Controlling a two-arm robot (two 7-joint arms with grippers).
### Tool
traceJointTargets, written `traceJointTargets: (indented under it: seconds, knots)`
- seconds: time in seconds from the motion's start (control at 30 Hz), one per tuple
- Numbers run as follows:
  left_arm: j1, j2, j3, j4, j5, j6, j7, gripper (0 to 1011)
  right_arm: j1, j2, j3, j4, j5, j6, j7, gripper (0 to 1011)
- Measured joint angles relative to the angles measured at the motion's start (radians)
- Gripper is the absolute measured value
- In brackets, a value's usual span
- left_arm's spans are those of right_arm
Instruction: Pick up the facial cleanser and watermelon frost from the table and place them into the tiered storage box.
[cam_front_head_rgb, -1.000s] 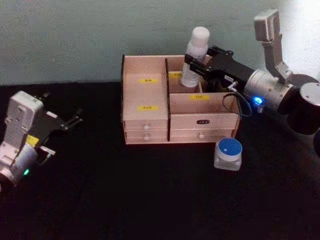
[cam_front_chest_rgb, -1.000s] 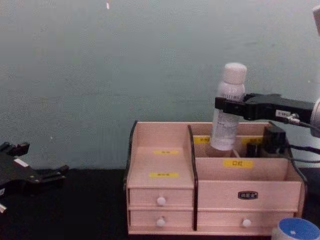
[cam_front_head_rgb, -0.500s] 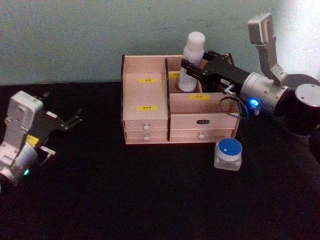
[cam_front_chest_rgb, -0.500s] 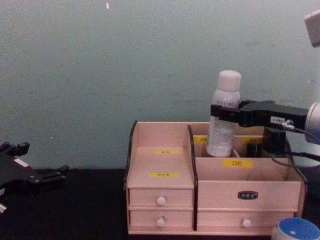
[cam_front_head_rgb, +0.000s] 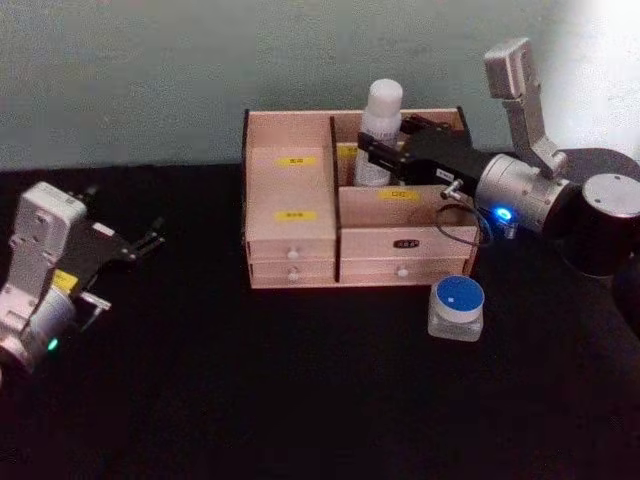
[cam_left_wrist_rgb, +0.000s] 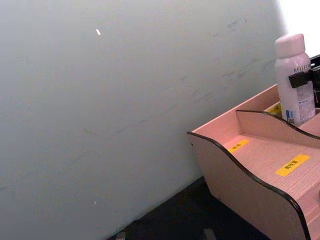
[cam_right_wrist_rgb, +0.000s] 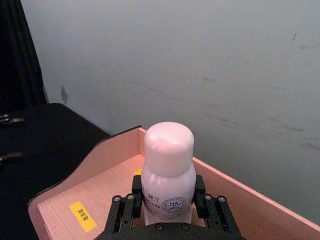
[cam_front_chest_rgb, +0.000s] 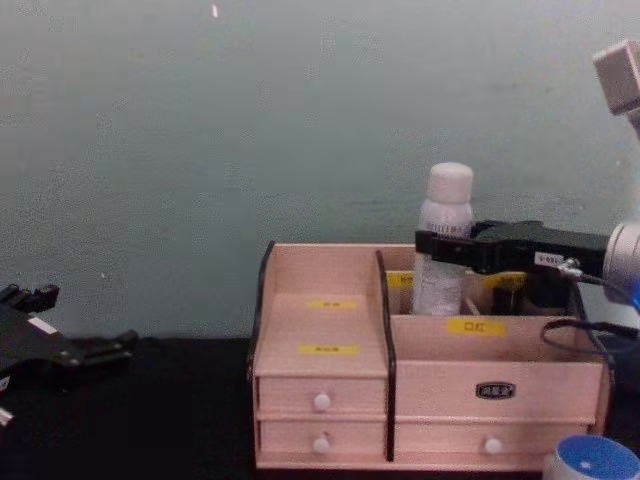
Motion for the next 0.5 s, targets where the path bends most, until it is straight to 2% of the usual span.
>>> traceJointTargets:
  seconds: [0.5]
  knots:
    - [0.0, 0.0, 0.0, 0.0, 0.0, 0.0, 0.0, 1001, 0.004, -0.009, -0.008, 0.033, -0.015, 0.005, 0.004, 589]
